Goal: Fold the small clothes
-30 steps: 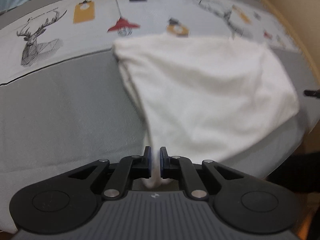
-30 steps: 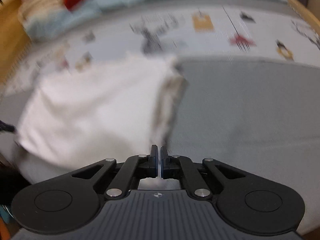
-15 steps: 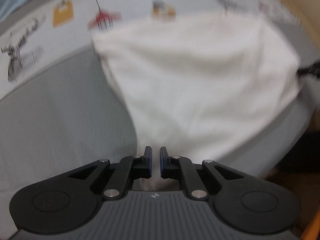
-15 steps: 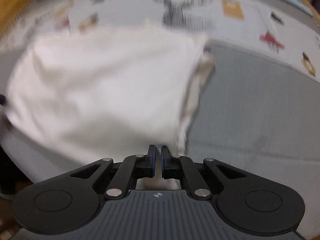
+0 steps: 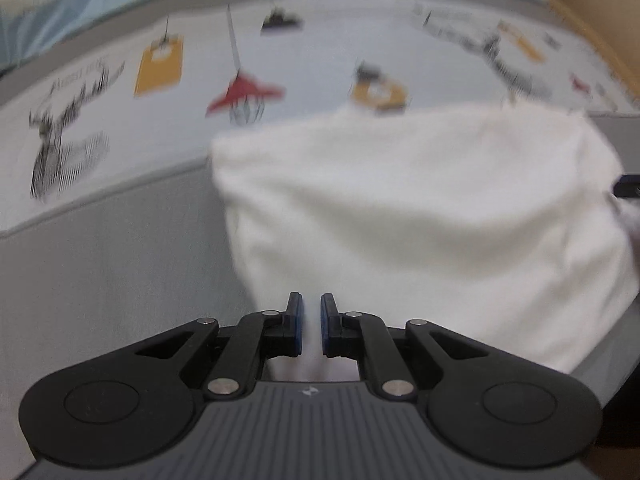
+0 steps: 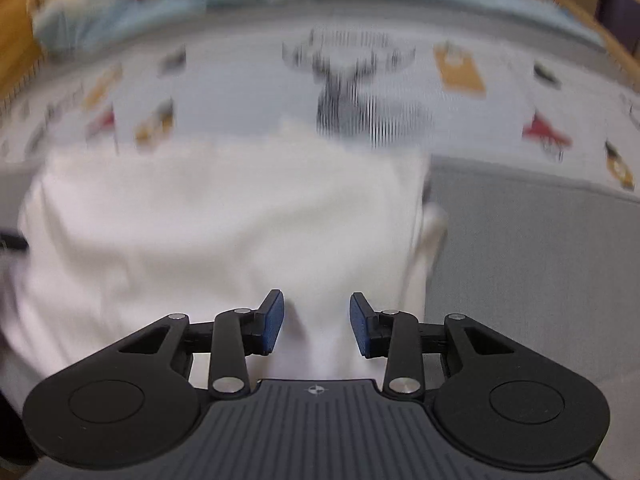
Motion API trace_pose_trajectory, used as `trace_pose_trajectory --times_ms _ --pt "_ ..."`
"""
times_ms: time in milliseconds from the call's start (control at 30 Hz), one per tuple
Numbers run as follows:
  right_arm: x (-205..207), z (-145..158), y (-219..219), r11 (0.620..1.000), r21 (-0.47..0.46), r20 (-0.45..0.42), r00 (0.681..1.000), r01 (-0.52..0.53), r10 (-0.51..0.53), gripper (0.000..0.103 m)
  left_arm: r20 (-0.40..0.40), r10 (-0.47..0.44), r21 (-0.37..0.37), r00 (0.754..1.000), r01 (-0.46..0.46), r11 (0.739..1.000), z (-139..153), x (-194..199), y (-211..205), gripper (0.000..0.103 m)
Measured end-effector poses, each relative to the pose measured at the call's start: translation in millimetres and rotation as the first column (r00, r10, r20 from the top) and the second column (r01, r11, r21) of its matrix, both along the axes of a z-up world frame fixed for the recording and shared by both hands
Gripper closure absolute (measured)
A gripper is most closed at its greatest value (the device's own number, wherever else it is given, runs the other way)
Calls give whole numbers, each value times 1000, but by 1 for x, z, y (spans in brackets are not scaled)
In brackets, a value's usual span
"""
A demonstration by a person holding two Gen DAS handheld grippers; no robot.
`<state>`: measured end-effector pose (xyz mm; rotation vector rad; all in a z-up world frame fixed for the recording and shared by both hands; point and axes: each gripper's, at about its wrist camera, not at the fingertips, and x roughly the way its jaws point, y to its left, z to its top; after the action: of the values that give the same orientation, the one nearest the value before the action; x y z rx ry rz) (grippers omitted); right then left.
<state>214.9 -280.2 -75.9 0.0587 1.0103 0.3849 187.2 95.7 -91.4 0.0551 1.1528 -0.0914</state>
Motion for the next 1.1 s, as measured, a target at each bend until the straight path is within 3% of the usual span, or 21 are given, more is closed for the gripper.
trace_pose_trajectory --times_ms 233,533,633,700,800,900,1000,1100 --pt "20 -28 15 993 -116 -63 998 19 -27 64 -6 14 23 1000 -14 1000 -11 26 -14 93" --pt "23 -28 16 991 -126 -62 997 45 -53 64 -17 43 -3 999 -43 999 -24 27 1 93" --pt "16 -19 23 987 -145 -41 996 71 -77 64 -12 98 -34 995 -98 995 -19 24 12 91" --pt "5 -4 33 989 -129 -5 997 76 -77 64 35 156 -39 987 -155 987 -4 13 22 90" --pt "-19 21 64 995 -97 85 996 -5 13 64 78 220 -96 972 -212 973 22 -10 42 89" --pt "-52 42 112 990 -45 165 976 -134 139 64 130 234 -87 963 -224 971 50 -40 55 89" --pt "-91 56 165 955 14 228 931 -295 285 67 189 260 -104 947 -244 964 68 -73 66 88" --pt "-131 58 213 912 61 260 889 -405 378 70 218 314 -139 924 -289 947 67 -102 77 88"
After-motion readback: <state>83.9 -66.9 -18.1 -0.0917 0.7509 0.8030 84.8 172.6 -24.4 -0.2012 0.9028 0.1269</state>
